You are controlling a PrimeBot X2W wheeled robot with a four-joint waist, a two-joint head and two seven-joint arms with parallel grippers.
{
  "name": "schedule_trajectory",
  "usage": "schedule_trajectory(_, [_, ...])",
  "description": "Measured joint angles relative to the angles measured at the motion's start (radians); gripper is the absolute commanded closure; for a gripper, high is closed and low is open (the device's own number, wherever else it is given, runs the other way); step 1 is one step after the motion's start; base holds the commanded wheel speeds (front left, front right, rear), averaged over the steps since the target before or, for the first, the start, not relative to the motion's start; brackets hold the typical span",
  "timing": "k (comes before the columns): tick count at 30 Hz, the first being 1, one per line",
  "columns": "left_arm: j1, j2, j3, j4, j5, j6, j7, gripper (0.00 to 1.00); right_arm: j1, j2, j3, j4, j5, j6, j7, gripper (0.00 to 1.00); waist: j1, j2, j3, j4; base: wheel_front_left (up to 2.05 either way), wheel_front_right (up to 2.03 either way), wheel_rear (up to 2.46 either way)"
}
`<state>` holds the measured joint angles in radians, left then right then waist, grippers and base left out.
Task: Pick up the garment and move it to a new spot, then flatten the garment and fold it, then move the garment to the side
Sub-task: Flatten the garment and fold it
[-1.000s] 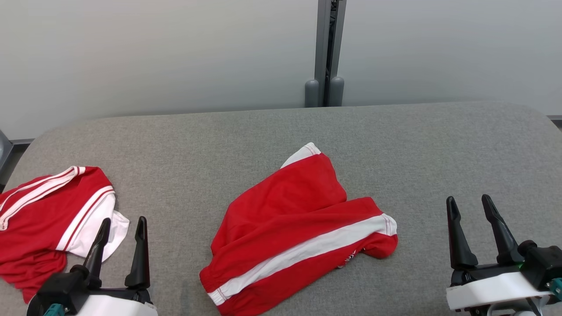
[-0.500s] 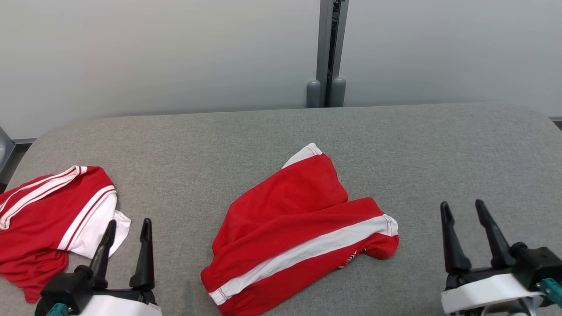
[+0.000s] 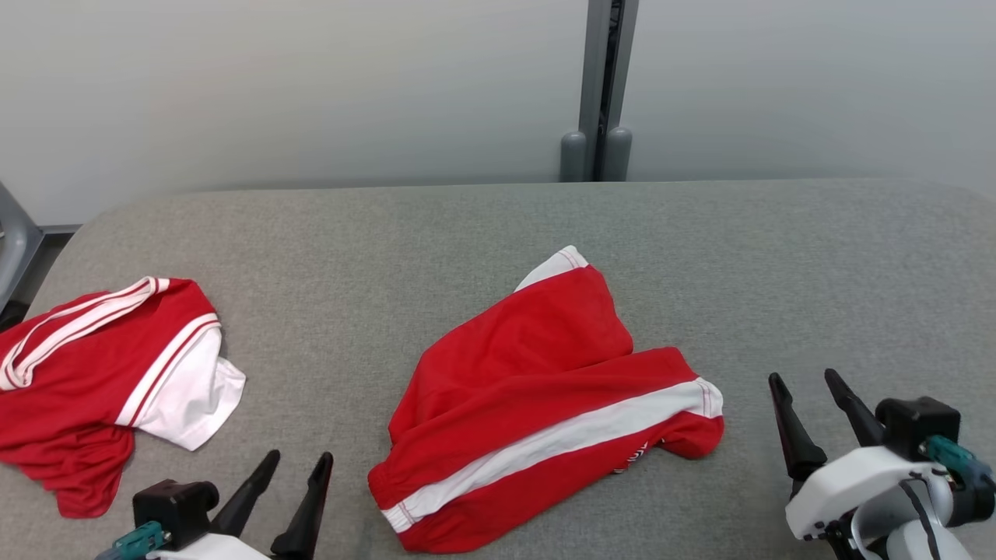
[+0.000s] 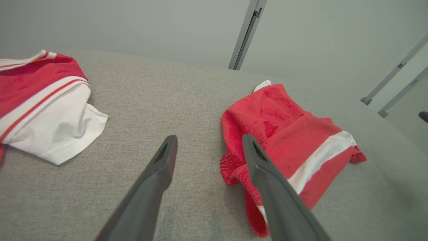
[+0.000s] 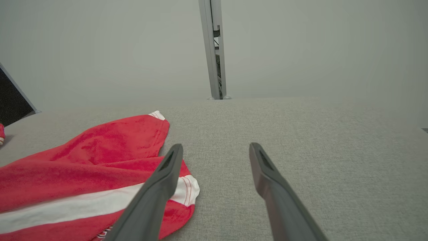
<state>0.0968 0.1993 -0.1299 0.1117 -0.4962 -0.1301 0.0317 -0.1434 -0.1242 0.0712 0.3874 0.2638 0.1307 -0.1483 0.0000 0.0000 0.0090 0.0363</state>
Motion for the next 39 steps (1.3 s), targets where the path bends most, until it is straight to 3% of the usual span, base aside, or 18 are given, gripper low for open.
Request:
schedule_trajectory(7, [0.028, 0.068, -0.083, -0.078, -0.116, 0.000, 0.150, 0.00, -0.115, -0.036, 0.090, 0.149, 0.106, 0.000, 0.173, 0.00, 0.0000, 0.0000, 0.037, 0.040, 0.00, 0.00, 0.00])
schedule_trajectory(11, [0.034, 0.104, -0.161, -0.123, -0.178, 0.000, 0.180, 0.00, -0.160, -0.050, 0.116, 0.215, 0.144, 0.000, 0.233, 0.00, 0.0000, 0.0000, 0.060, 0.062, 0.00, 0.00, 0.00])
schedule_trajectory(19, [-0.037, 0.162, -0.297, -0.125, -0.228, 0.000, 0.166, 0.00, -0.240, -0.059, 0.135, 0.302, 0.171, 0.000, 0.263, 0.00, 0.0000, 0.0000, 0.108, 0.093, 0.00, 0.00, 0.00])
schedule_trajectory(39, [-0.198, 0.206, -0.548, -0.001, -0.369, 0.000, 0.078, 0.00, -0.335, -0.052, 0.213, 0.432, 0.222, -0.001, 0.259, 0.00, 0.0000, 0.0000, 0.158, 0.106, 0.00, 0.00, 0.00])
